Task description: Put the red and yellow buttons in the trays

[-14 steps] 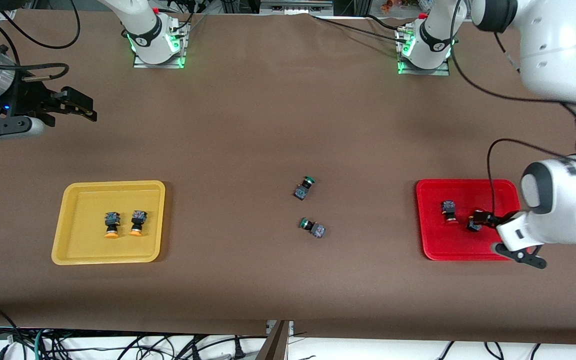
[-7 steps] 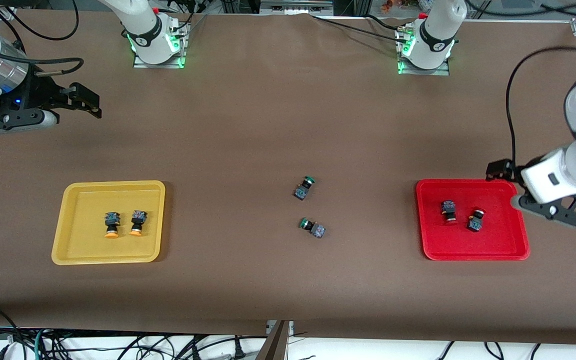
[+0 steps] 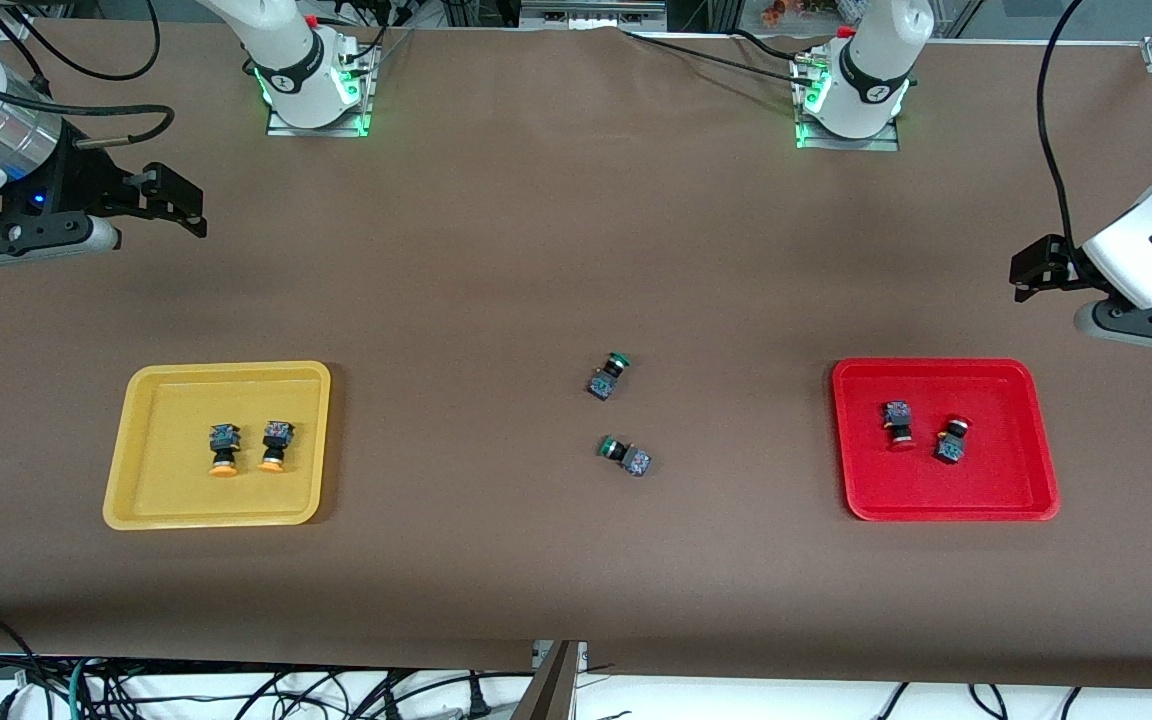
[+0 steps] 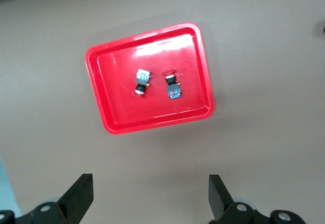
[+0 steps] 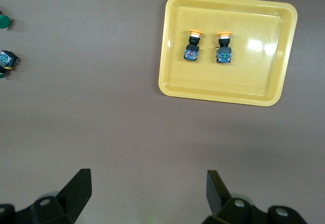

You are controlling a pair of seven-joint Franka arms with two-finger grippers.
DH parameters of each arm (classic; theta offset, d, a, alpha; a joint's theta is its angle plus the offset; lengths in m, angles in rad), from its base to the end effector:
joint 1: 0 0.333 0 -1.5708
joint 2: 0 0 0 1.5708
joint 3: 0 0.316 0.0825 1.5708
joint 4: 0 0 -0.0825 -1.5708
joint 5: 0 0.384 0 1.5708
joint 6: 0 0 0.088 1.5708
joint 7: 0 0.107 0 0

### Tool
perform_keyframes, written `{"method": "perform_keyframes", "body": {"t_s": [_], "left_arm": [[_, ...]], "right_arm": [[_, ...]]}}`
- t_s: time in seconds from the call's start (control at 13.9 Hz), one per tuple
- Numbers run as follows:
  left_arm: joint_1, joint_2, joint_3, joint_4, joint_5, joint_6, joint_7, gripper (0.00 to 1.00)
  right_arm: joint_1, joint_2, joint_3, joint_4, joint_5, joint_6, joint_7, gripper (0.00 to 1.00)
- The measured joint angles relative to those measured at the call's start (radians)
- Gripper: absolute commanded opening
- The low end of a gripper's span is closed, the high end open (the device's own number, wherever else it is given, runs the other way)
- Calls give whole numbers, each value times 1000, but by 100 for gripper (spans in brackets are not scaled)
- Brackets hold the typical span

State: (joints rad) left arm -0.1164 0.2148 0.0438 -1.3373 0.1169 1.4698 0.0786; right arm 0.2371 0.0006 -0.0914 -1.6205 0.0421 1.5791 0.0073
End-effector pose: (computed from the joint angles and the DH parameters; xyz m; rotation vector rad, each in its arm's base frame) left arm 0.6083 -0.0339 0.6010 -3.0053 0.2180 0.1242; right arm 0.5473 0.0848 0.6015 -3.0948 -0.2126 0.0699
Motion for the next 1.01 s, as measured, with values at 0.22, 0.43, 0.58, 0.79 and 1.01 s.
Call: {"method": "perform_keyframes", "body": {"t_s": [0.22,0.43,0.58,0.79,1.01], "left_arm": [[71,-101,-35,-173,-12,172,-83,100],[122,-202,-31,-337,-45,261,-85,100],[121,-227,-33,-369,-52,266,-89,100],[117,-229,-33,-374,-56,267,-94,100],[112,-229,-32,-374,-56,259,-96,100]], "right_arm": [[0,0,3,0,0,-19,-1,100],[0,0,5,0,0,-21,-1,100],[0,0,5,0,0,-21,-1,100],[0,0,5,0,0,-21,0,100],[0,1,6,0,0,-21,0,100]]}}
